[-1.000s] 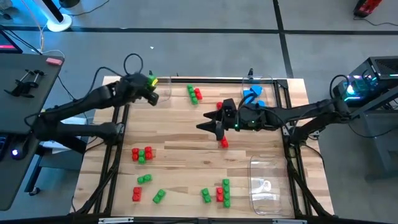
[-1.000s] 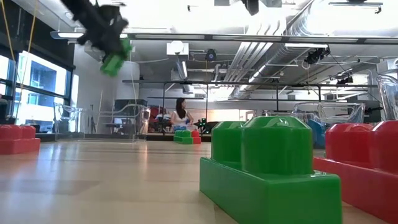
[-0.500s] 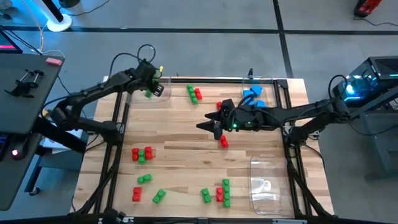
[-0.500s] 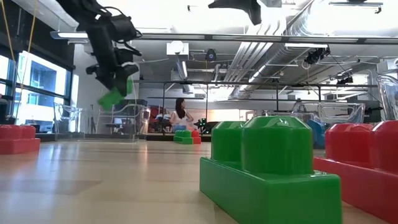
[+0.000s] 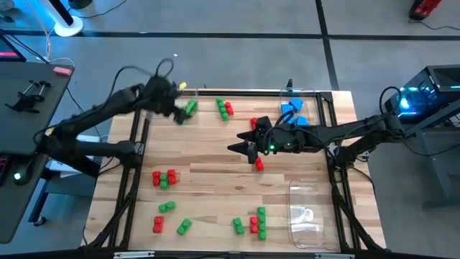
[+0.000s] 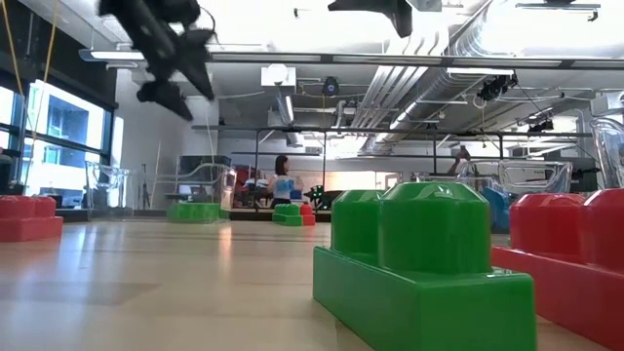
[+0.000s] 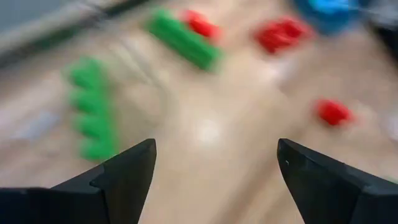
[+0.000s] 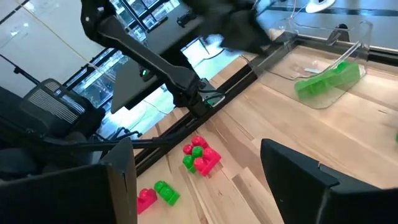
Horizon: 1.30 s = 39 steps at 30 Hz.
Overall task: Sort blocks
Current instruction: Put the green game piece into the top left transparent bin
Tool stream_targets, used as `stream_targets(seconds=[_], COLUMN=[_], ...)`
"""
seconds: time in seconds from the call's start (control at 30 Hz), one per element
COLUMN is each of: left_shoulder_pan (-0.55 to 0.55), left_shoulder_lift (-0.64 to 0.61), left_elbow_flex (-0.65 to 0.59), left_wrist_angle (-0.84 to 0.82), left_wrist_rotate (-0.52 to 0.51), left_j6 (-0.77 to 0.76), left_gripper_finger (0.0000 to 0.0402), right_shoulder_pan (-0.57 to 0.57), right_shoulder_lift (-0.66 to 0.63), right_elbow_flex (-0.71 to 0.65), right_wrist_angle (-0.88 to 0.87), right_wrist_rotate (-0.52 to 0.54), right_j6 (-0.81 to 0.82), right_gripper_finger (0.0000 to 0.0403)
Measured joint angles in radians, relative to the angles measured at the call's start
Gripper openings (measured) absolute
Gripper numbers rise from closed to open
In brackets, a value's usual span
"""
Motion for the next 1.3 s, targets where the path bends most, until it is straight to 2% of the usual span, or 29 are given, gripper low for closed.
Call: stream_targets(seconds=[0.17,0.3,0.37,0.5,0.63,0.77,0.93,1.1,1.3], left_shoulder_pan=[-0.314,-0.631,-0.789,-1.062,-1.256,-1.397,-1.508,-1.534,-1.532], left_shoulder_lift=[-0.241,-0.397,-0.431,-0.385,-0.242,-0.049,0.183,0.332,0.406], left_elbow_flex=[-0.158,-0.298,-0.355,-0.405,-0.403,-0.358,-0.284,-0.249,-0.249], left_wrist_angle=[0.0,-0.011,-0.014,0.017,0.147,0.144,0.134,0.134,0.108], left_wrist_rotate=[-0.065,-0.153,-0.181,-0.214,-0.202,-0.128,-0.136,-0.177,-0.279], left_j6=[-0.262,-0.579,-0.744,-0.996,-1.073,-1.025,-0.909,-0.851,-0.876], left_gripper_finger=[0.0322,0.0323,0.0323,0.0318,0.0317,0.0316,0.0316,0.0316,0.0316], right_shoulder_pan=[0.006,0.006,0.006,0.004,0.004,0.004,0.004,0.003,0.003], right_shoulder_lift=[0.0,0.0,0.0,0.0,0.0,0.0,0.0,0.0,0.0], right_elbow_flex=[0.0,0.0,0.0,0.0,0.0,0.0,0.0,0.0,0.0], right_wrist_angle=[-0.048,-0.112,-0.142,-0.199,-0.243,-0.249,-0.249,-0.249,-0.249], right_wrist_rotate=[-0.008,-0.009,-0.009,-0.01,-0.011,-0.01,0.004,0.016,0.018], right_j6=[-0.004,-0.005,-0.016,-0.039,-0.046,-0.046,-0.042,-0.017,0.01], right_gripper_finger=[0.0226,0.0226,0.0226,0.0226,0.0226,0.0226,0.0226,0.0226,0.0226])
